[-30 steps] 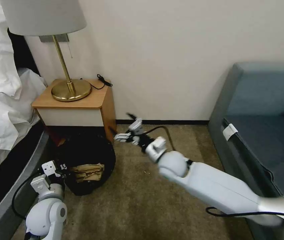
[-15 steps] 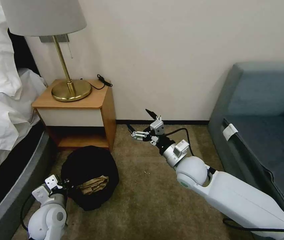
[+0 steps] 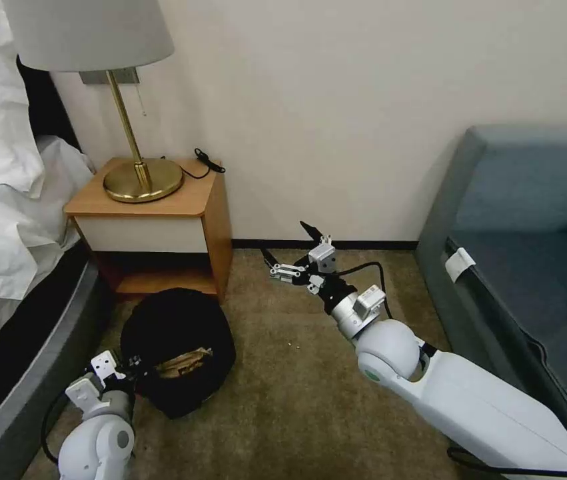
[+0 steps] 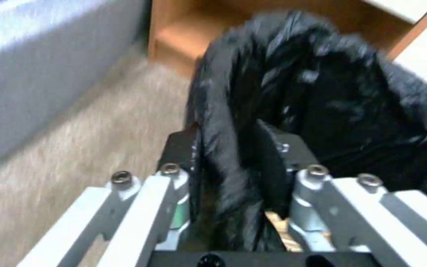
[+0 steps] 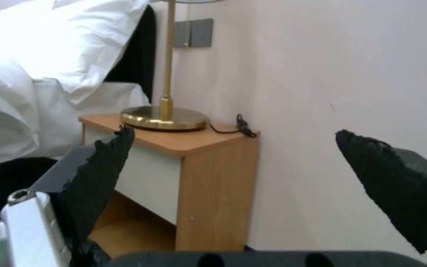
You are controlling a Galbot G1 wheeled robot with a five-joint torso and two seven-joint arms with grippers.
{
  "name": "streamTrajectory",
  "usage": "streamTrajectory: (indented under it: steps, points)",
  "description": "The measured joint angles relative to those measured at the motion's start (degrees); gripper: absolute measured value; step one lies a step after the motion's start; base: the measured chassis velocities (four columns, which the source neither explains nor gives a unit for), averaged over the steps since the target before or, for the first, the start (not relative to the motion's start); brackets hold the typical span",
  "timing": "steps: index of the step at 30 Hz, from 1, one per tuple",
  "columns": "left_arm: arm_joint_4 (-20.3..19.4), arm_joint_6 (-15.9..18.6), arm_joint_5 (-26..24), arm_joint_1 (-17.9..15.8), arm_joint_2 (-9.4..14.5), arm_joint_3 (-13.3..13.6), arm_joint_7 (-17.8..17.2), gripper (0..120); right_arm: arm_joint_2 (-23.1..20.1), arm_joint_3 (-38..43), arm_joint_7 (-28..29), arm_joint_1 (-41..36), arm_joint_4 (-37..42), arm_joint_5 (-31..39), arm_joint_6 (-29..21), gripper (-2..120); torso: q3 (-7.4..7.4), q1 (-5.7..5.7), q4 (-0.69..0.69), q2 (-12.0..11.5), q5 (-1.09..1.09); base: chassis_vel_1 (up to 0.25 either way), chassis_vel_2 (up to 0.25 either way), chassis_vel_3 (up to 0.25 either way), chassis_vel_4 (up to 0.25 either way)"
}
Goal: Pick up the trash bin, then pick up the garbage on the floor and place it into the trash bin.
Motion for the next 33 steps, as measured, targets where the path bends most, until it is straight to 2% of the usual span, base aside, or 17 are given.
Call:
streamTrajectory:
  steps: [2, 3, 4, 5, 7, 9, 10, 11, 12, 13, 15, 20, 25, 29, 30, 33]
  points:
    - [0.1, -1.0, 0.7, 0.0, 0.0, -0.1, 0.8, 36, 0.0, 0.2, 0.1, -0.2, 0.0, 0.0, 0.0, 100, 0.00, 0.00, 0.01, 0.0, 0.00, 0.000, 0.000, 0.000, 0.000]
    - [0.2, -2.1, 1.5, 0.0, 0.1, -0.2, 1.8, 41, 0.0, 0.4, 0.1, -0.4, 0.1, 0.0, -0.1, 100, 0.00, 0.00, 0.01, 0.0, 0.01, 0.000, 0.000, 0.000, 0.000]
    - [0.4, -4.1, 2.9, 0.0, 0.2, -0.5, 4.2, 47, 0.1, 0.7, 0.2, -0.8, 0.2, 0.0, -0.2, 100, 0.00, 0.00, 0.01, 0.0, 0.03, 0.000, 0.000, 0.000, 0.000]
    - [0.4, -4.1, 2.9, 0.0, 0.2, -0.5, 4.2, 47, 0.1, 0.7, 0.2, -0.8, 0.2, 0.0, -0.2, 100, 0.00, 0.00, 0.01, 0.0, 0.03, 0.000, 0.000, 0.000, 0.000]
    - [0.7, -6.7, 4.6, 0.2, 0.3, -0.8, 7.3, 55, 0.1, 1.3, 0.6, -1.3, 0.5, 0.0, -0.3, 100, 0.00, 0.00, 0.01, 0.0, 0.03, 0.000, 0.000, 0.000, 0.000]
    - [1.3, -12.1, 8.3, 0.3, 0.4, -1.7, 12.2, 65, 0.3, 3.1, 1.4, -2.9, 1.1, 0.0, -0.9, 100, 0.00, 0.00, 0.01, 0.0, 0.04, 0.000, 0.000, 0.000, 0.000]
    - [1.5, -14.1, 9.6, 0.3, 0.5, -1.9, 13.3, 68, 0.4, 3.9, 1.7, -3.6, 1.4, 0.0, -1.1, 100, 0.00, 0.00, 0.02, 0.0, 0.04, 0.000, 0.000, 0.000, 0.000]
    - [1.5, -14.1, 9.6, 0.3, 0.5, -1.9, 13.3, 68, 0.4, 3.9, 1.7, -3.6, 1.4, 0.0, -1.1, 100, 0.00, 0.00, 0.02, 0.0, 0.04, 0.000, 0.000, 0.000, 0.000]
    - [1.6, -18.8, 12.2, 0.5, 0.6, -2.3, 14.8, 75, 0.8, 6.7, 2.6, -6.1, 2.1, -0.3, -1.7, 100, 0.00, 0.00, 0.03, 0.0, 0.04, 0.000, 0.000, 0.000, 0.000]
    - [1.6, -21.4, 13.4, 0.5, 0.8, -2.4, 15.3, 80, 1.2, 8.5, 3.4, -7.8, 2.6, -0.7, -1.9, 100, 0.00, 0.00, 0.02, 0.0, 0.06, 0.000, 0.000, 0.000, 0.000]
    - [1.0, -24.5, 15.5, 0.9, 1.1, -2.5, 16.0, 90, 1.9, 13.2, 4.8, -11.7, 3.9, -1.7, -2.8, 100, 0.00, 0.00, 0.01, 0.0, 0.06, 0.000, 0.000, 0.000, 0.000]
    - [-0.3, -26.8, 16.7, 1.3, 1.5, -2.6, 16.9, 100, 3.2, 20.3, 7.6, -17.8, 6.8, -4.0, -3.9, 100, 0.00, 0.00, 0.02, 0.0, 0.05, 0.000, 0.000, 0.000, 0.000]
    - [-1.4, -27.7, 17.8, 1.7, 1.2, -1.8, 17.2, 100, 5.3, 27.4, 9.6, -24.2, 9.7, -7.6, -5.3, 100, -0.01, 0.00, 0.01, 0.0, 0.06, 0.000, 0.000, 0.000, 0.000]
    - [-2.5, -28.1, 19.1, 2.0, 0.9, -0.6, 17.2, 100, 9.3, 35.2, 10.2, -34.0, 13.3, -16.7, -6.0, 100, -0.01, 0.00, 0.01, 0.0, 0.05, 0.000, 0.000, 0.000, 0.000]
    - [-2.5, -28.1, 19.1, 2.0, 0.9, -0.6, 17.2, 100, 9.3, 35.2, 10.2, -34.0, 13.3, -16.7, -6.0, 100, -0.01, 0.00, 0.01, 0.0, 0.05, 0.000, 0.000, 0.000, 0.000]
    - [-3.9, -27.0, 19.3, 2.5, 0.9, 0.3, 17.2, 100, 13.7, 38.5, 11.2, -39.9, 16.5, -22.1, -8.0, 100, -0.01, 0.00, 0.00, 0.0, 0.04, 0.000, 0.000, 0.000, 0.000]
